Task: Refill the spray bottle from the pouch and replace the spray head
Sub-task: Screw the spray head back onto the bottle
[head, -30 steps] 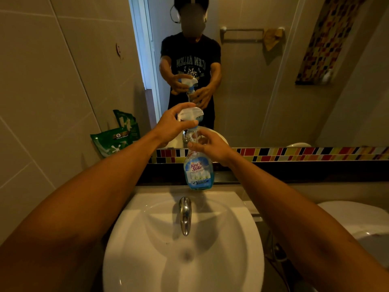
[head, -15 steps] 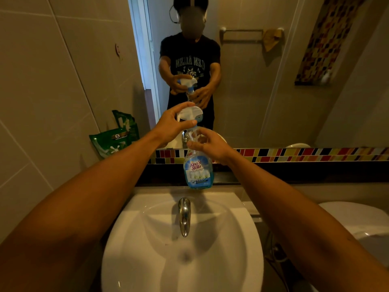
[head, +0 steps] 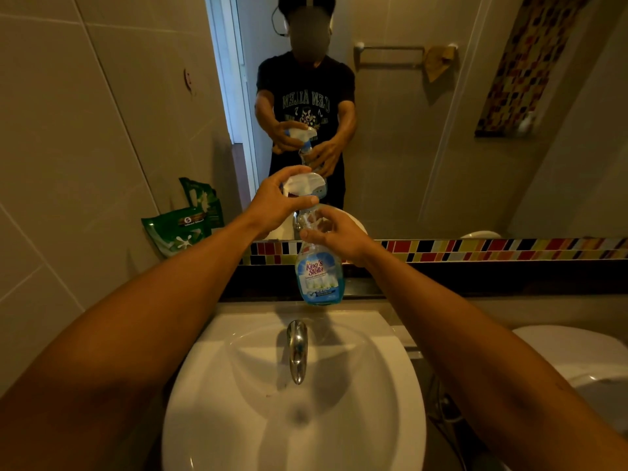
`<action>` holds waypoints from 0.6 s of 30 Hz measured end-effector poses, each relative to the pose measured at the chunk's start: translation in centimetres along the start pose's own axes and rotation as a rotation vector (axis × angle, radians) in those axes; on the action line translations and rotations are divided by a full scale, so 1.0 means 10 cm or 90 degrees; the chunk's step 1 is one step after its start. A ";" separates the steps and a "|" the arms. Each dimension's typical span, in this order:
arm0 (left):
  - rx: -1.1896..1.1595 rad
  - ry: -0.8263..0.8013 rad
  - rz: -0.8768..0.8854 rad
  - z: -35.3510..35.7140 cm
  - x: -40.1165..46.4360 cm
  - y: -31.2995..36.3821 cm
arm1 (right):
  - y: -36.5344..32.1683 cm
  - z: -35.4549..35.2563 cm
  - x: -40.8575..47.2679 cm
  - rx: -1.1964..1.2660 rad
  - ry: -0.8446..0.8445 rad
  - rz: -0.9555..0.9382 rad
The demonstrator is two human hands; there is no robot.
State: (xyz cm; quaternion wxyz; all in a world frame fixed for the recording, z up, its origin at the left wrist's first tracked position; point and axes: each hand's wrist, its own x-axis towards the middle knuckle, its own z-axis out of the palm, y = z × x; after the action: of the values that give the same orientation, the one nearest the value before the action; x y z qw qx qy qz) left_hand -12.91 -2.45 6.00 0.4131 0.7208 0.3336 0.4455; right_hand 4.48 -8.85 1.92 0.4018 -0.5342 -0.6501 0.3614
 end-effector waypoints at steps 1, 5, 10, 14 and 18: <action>-0.001 0.012 0.006 0.01 0.00 0.00 | -0.01 0.00 0.00 0.003 -0.001 0.001; -0.015 0.006 0.010 -0.01 0.03 0.00 | -0.04 -0.01 0.02 0.024 -0.005 -0.006; -0.018 -0.018 -0.014 -0.04 0.03 0.01 | -0.02 0.00 0.04 0.019 -0.003 -0.002; -0.019 -0.010 -0.029 -0.04 0.04 -0.01 | -0.02 0.01 0.04 0.000 -0.008 -0.007; -0.029 0.029 0.000 -0.03 0.06 -0.04 | -0.07 0.03 0.08 0.009 -0.013 -0.013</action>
State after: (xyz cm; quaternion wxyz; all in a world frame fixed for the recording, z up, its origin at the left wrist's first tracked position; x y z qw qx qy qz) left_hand -12.94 -1.68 5.94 0.4218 0.7007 0.3331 0.4693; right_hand 3.90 -8.23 2.50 0.4023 -0.5208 -0.6571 0.3675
